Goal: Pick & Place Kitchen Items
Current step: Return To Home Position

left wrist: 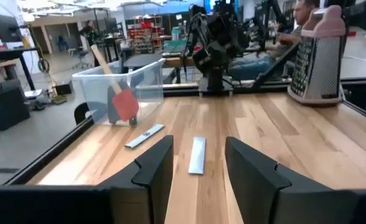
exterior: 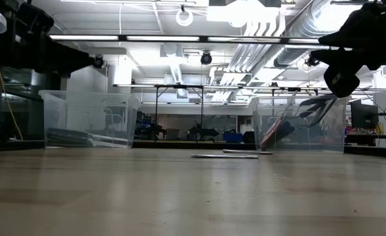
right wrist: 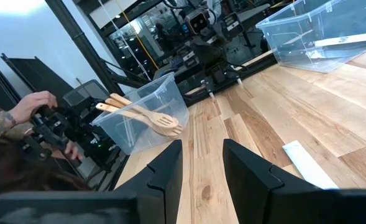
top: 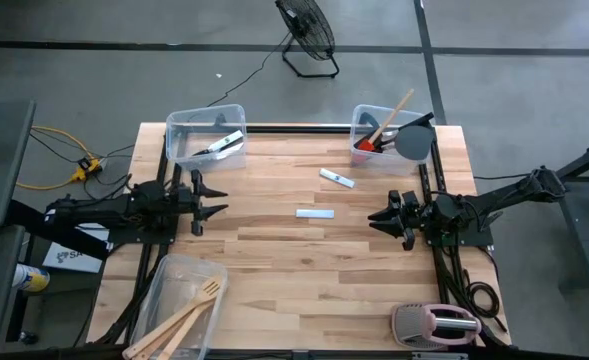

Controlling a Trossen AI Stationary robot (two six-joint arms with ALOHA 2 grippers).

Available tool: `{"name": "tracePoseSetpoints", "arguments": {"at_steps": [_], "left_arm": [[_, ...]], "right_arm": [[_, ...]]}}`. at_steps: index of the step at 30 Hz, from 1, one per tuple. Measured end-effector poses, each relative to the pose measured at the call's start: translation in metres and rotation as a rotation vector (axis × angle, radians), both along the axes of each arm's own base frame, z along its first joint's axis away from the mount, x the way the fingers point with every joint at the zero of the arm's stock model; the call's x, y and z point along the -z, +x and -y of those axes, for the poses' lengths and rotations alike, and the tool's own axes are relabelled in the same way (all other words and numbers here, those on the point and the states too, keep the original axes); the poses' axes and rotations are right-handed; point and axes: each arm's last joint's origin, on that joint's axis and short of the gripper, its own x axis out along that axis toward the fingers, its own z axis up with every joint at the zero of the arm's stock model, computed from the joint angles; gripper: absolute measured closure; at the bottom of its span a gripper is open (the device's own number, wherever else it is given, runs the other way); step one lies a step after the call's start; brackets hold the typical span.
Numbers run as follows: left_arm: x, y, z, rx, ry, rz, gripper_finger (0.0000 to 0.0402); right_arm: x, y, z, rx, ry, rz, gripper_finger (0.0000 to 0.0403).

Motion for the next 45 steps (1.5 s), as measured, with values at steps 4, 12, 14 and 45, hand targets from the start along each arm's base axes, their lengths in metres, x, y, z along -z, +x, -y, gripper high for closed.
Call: {"name": "tracePoseSetpoints", "arguments": {"at_steps": [4, 12, 14, 45], "left_arm": [[-0.0004, 0.0, 0.0004, 0.012, 0.019, 0.005, 0.0258], [-0.0019, -0.0001, 0.0066, 0.231, -0.137, 0.022, 0.0258], [-0.0016, 0.0, 0.0063, 0.224, -0.168, 0.021, 0.0258], [-0.001, 0.0001, 0.0054, 0.191, -0.185, 0.017, 0.0258]], "right_arm": [[0.0, 0.0, 0.0, 0.0, 0.0, 0.0, 0.0295], [-0.0001, 0.0, 0.0, 0.0, 0.0, 0.0, 0.0295], [0.0001, 0.0, 0.0, 0.0, 0.0, 0.0, 0.0295], [0.0001, 0.0, 0.0, 0.0, 0.0, 0.0, 0.0295]]}}
